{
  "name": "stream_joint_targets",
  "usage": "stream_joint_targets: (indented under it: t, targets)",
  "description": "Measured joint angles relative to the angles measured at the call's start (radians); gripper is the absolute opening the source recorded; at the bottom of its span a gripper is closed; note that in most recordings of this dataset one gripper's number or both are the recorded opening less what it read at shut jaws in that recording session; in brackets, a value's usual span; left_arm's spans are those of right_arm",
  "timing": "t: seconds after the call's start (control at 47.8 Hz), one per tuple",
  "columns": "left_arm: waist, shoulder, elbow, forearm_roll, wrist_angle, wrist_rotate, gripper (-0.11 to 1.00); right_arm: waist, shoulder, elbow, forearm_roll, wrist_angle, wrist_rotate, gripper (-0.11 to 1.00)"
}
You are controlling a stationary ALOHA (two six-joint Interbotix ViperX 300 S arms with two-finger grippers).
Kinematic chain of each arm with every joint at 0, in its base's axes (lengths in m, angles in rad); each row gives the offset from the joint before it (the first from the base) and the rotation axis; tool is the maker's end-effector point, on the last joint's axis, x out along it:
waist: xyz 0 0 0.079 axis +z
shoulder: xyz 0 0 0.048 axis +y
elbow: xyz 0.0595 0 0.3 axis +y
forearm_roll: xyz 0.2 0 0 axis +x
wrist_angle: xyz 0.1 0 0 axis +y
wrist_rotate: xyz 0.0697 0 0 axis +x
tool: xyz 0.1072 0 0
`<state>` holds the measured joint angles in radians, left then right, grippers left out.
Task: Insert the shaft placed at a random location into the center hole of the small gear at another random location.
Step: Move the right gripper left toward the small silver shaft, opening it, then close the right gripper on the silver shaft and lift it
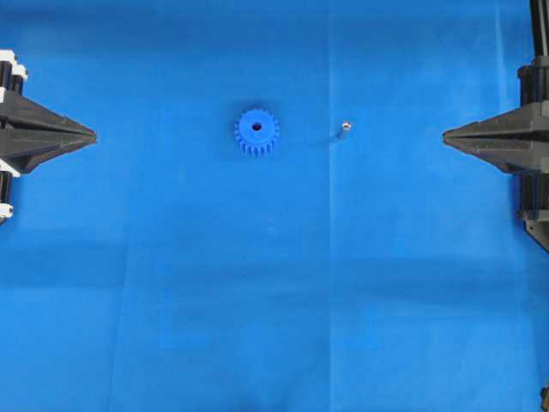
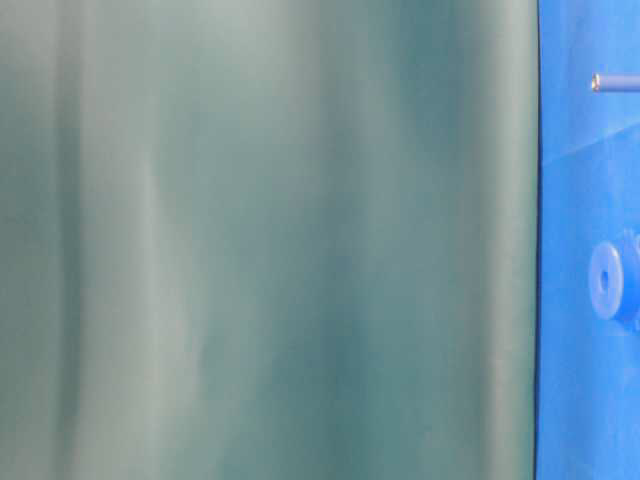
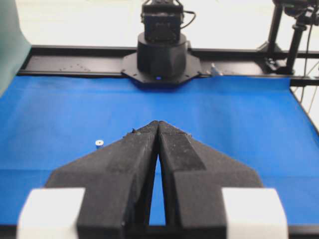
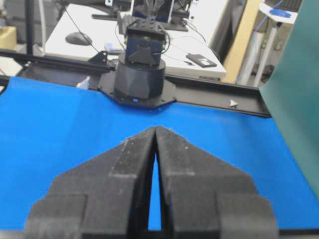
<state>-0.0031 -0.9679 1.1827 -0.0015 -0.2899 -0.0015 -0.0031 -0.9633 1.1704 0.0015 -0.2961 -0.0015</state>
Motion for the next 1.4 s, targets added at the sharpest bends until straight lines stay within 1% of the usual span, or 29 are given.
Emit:
stream_joint_targets:
  t: [0.105, 0.272, 0.377, 0.418, 0.502, 0.565, 0.586, 0.69, 0.732, 0.753, 0.795, 0.858, 0.9, 1.109, 1.276, 1.402]
  targets:
    - [0.0, 0.0, 0.002, 0.0, 0.0, -0.005, 0.0, -0.018, 0.008, 0.0, 0.0, 0.012, -0.002, -0.06]
    - [0.0, 0.0, 0.002, 0.0, 0.0, -0.005, 0.0, -0.106, 0.063, 0.002, 0.006, 0.017, 0.003, -0.05]
    - [0.002, 0.0, 0.002, 0.0, 0.0, -0.005, 0.0, -0.155, 0.124, 0.011, 0.017, -0.009, 0.005, -0.02]
    - [0.0, 0.0, 0.0, 0.0, 0.0, -0.005, 0.0, -0.17, 0.161, 0.012, 0.023, -0.026, 0.005, 0.03]
    - [0.002, 0.0, 0.002, 0.0, 0.0, -0.005, 0.0, -0.19, 0.236, 0.014, 0.035, -0.057, 0.005, 0.16]
    - [0.002, 0.0, 0.0, 0.0, 0.0, -0.005, 0.0, -0.202, 0.298, 0.014, 0.044, -0.084, 0.005, 0.31]
    - [0.002, -0.002, 0.002, 0.0, 0.0, -0.005, 0.0, -0.206, 0.328, 0.014, 0.051, -0.098, 0.005, 0.38]
    - [0.002, 0.0, 0.002, 0.0, 0.0, -0.005, 0.0, -0.222, 0.454, 0.009, 0.069, -0.146, 0.005, 0.69]
    - [0.002, -0.002, 0.0, 0.0, 0.0, -0.005, 0.0, -0.227, 0.5, 0.006, 0.072, -0.163, 0.005, 0.79]
    - [0.002, 0.0, 0.002, 0.0, 0.0, -0.003, 0.0, -0.23, 0.518, 0.003, 0.074, -0.169, 0.005, 0.82]
    - [0.002, 0.0, 0.002, 0.0, 0.0, -0.005, 0.0, -0.233, 0.566, -0.003, 0.075, -0.189, 0.005, 0.81]
    - [0.002, 0.0, 0.0, 0.0, 0.0, -0.005, 0.0, -0.238, 0.641, -0.018, 0.077, -0.219, 0.005, 0.76]
    - [0.002, -0.002, 0.002, 0.0, 0.0, -0.003, 0.0, -0.239, 0.683, -0.026, 0.08, -0.238, 0.005, 0.74]
    - [0.003, -0.002, 0.002, 0.0, 0.0, -0.005, 0.0, -0.249, 0.861, -0.061, 0.109, -0.325, 0.005, 0.74]
    - [0.003, -0.003, 0.005, 0.0, 0.0, -0.005, 0.0, -0.25, 0.945, -0.067, 0.124, -0.359, 0.005, 0.73]
    - [0.002, -0.003, 0.006, 0.0, 0.002, -0.003, 0.0, -0.25, 0.968, -0.067, 0.127, -0.362, 0.005, 0.71]
